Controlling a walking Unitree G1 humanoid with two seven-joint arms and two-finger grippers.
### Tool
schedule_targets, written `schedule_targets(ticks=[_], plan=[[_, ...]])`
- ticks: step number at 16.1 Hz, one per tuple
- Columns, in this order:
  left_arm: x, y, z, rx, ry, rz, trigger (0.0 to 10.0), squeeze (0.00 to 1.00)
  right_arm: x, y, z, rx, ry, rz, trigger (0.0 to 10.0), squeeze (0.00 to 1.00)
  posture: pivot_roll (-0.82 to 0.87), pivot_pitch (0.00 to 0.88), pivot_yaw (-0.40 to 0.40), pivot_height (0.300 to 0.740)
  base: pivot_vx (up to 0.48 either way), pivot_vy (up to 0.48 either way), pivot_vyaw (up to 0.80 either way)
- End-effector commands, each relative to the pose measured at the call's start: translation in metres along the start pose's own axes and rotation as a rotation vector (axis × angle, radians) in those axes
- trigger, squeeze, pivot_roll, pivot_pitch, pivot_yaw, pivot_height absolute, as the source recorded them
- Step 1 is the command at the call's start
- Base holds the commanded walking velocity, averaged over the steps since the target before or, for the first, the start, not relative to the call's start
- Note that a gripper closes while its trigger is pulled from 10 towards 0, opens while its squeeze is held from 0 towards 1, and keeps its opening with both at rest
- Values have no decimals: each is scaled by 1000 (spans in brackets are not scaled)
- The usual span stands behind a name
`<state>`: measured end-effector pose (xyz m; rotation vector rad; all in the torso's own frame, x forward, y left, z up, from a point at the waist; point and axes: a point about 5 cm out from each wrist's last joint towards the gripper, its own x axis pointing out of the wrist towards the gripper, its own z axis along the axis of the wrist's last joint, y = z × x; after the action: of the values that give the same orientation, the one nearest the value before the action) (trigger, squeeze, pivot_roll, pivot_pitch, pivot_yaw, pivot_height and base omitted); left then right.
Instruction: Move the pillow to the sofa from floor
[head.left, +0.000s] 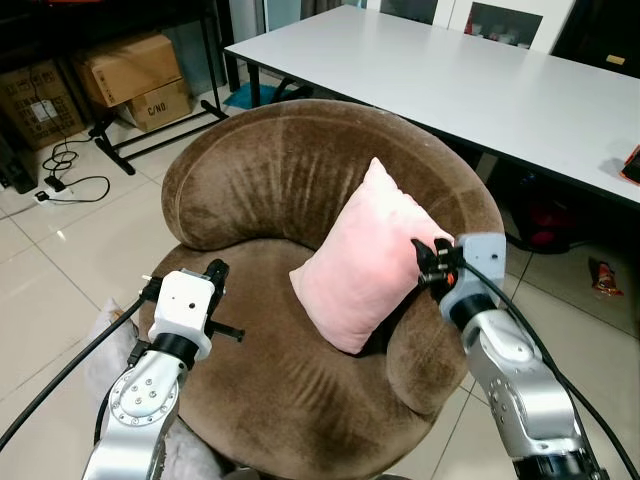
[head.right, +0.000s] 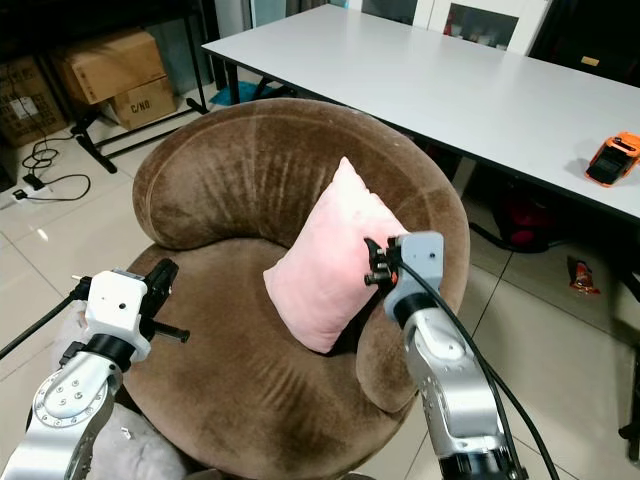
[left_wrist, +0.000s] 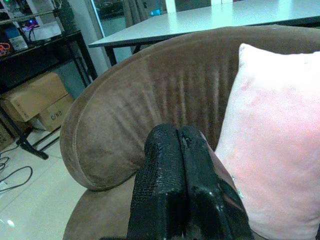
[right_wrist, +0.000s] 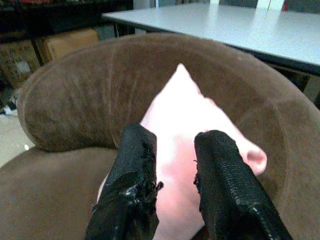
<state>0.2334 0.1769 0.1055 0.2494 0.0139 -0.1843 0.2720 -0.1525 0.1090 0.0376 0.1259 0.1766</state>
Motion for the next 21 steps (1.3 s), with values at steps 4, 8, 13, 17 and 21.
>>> schedule_targets(ticks=[4,8,13,17,21], plan=[[-3,-3,-1,11,3,19,10000,0,-5,-3,1,-130,-14,-20,10000,0,1,32,-25,740,-60,0,0],[-4,-4,-1,7,3,20,10000,0,-9,-7,1,-210,-42,-95,10000,0,1,35,-18,740,0,0,0],[-4,-4,-2,9,5,16,10000,0,-11,-9,-5,-146,-10,-99,10000,0,0,36,-12,740,-280,0,0],[-4,-4,-2,11,4,17,10000,0,-10,-6,-4,-119,-3,-71,10000,0,2,37,-13,740,-289,0,0],[-5,-4,-2,10,5,20,10000,0,-10,-7,-5,-104,5,-66,10000,0,3,36,-15,740,-289,0,0]])
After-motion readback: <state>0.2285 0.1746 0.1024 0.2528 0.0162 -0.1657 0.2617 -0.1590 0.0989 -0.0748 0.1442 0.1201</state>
